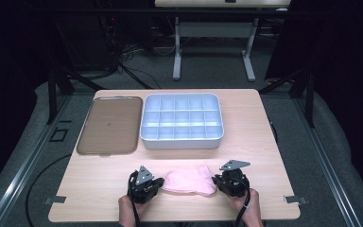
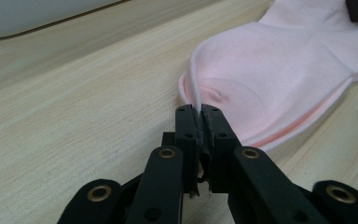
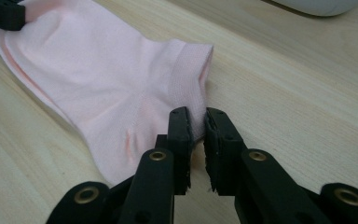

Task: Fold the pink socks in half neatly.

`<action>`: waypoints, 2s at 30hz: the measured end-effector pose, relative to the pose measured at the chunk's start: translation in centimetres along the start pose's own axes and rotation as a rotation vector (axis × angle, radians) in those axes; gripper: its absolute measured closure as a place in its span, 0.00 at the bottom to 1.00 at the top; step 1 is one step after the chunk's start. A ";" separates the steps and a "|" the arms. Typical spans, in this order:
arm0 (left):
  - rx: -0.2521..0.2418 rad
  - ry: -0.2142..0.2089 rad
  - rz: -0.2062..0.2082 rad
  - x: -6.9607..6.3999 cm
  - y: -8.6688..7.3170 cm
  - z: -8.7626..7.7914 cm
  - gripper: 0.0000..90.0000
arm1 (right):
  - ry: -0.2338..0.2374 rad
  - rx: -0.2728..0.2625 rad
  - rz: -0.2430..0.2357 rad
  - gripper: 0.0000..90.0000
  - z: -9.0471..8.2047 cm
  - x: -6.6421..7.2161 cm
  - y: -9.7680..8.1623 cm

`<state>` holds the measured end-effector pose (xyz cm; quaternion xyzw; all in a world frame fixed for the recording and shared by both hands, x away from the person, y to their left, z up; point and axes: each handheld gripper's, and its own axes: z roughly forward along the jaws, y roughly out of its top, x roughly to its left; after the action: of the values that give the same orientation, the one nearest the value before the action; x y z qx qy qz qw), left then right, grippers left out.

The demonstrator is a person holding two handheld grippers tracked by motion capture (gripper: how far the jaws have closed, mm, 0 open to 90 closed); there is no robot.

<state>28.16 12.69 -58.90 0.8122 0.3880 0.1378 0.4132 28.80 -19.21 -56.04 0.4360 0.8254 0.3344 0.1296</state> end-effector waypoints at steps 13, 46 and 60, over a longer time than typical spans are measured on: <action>0.000 -0.025 -0.030 0.4 0.0 0.1 0.95 | 0.028 -0.005 -0.016 0.88 -1.1 0.3 0.5; 0.004 -0.028 -0.037 0.6 0.0 0.1 0.93 | 0.110 -0.021 -0.150 0.91 -0.9 5.2 5.0; 0.003 -0.035 -0.038 0.6 0.0 0.1 0.93 | 0.172 0.019 -0.229 0.91 1.9 8.2 7.1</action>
<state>28.63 13.06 -58.98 0.8077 0.3963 0.1151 0.4211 29.48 -8.94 -52.07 0.3101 0.8809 0.3456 0.0917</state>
